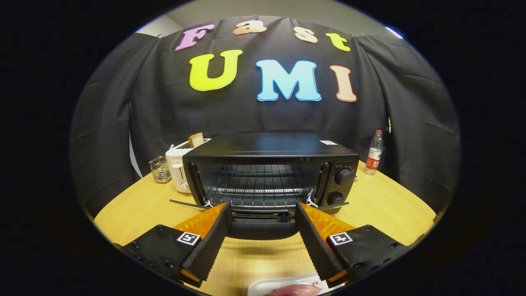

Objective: Open the toaster oven, put the food inside, and close the toaster oven door.

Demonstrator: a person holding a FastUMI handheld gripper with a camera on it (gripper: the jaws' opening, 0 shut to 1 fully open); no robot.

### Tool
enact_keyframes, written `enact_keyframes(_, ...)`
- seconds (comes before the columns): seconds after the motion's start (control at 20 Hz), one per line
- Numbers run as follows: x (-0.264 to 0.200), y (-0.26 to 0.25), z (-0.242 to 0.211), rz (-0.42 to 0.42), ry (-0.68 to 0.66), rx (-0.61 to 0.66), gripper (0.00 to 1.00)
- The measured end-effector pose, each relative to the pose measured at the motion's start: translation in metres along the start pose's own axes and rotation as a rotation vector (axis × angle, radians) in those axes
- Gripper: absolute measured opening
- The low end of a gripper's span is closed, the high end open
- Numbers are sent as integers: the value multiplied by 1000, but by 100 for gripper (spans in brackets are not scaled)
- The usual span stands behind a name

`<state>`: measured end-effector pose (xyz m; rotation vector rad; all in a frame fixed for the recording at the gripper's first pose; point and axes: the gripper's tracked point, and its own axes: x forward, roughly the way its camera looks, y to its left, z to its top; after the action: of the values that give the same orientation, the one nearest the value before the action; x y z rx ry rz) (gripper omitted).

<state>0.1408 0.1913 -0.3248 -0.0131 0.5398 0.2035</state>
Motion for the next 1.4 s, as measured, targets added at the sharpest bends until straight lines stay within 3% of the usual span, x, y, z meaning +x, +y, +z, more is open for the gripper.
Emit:
enact_keyframes(0.7,-21,5,-62,-9,173,23,98)
enact_keyframes(0.9,-29,15,-68,30,201,21,98)
enact_keyframes(1.4,-124,11,-60,108,226,35,97)
